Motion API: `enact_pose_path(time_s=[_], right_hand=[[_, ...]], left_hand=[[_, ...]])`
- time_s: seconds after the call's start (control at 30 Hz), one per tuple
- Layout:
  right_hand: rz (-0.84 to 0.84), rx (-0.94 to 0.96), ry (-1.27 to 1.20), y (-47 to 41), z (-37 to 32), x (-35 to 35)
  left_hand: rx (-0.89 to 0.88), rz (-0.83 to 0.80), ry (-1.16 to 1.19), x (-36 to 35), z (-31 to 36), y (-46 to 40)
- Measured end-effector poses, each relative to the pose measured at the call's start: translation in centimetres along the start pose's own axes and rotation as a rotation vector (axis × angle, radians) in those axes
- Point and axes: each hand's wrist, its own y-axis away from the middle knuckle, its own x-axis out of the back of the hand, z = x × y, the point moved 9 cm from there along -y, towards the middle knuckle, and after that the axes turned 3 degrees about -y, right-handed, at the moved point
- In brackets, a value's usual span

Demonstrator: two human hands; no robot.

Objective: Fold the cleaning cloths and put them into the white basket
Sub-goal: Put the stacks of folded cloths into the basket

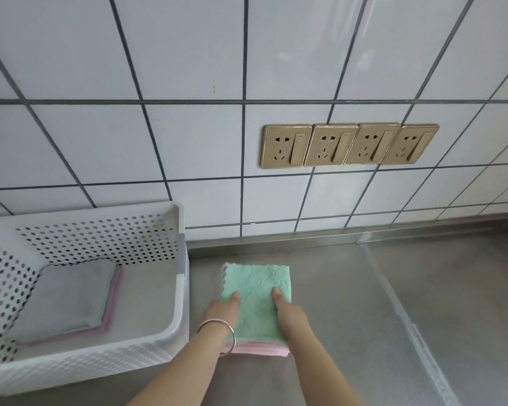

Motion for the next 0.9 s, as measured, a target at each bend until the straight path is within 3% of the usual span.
enact_pose_path(time_s=[0.27, 0.47, 0.53, 0.63, 0.8, 0.9], right_hand=[[0.216, 0.535, -0.070, 13.1, -13.6, 6.1], [0.044, 0.759, -0.059, 20.5, -23.3, -2.4], [-0.038, 0.738, 0.007, 20.7, -24.8, -7.4], [-0.165, 0.615, 0.128, 18.9, -24.0, -14.8], [-0.367, 0.249, 0.108, 12.3, -17.3, -22.1], [-0.317, 0.116, 0.264, 8.4, -15.3, -23.2]], left_hand=[[-0.489, 0.154, 0.311, 10.6, 7.9, 11.9], [-0.664, 0.444, 0.421, 26.5, 5.3, 16.3], [-0.619, 0.535, 0.397, 30.1, 2.7, 15.3], [-0.492, 0.513, 0.360, 32.5, -1.9, 10.6], [-0.207, 0.229, -0.046, 29.5, -7.0, 1.6], [-0.146, 0.087, -0.225, 27.1, -7.9, -3.0]])
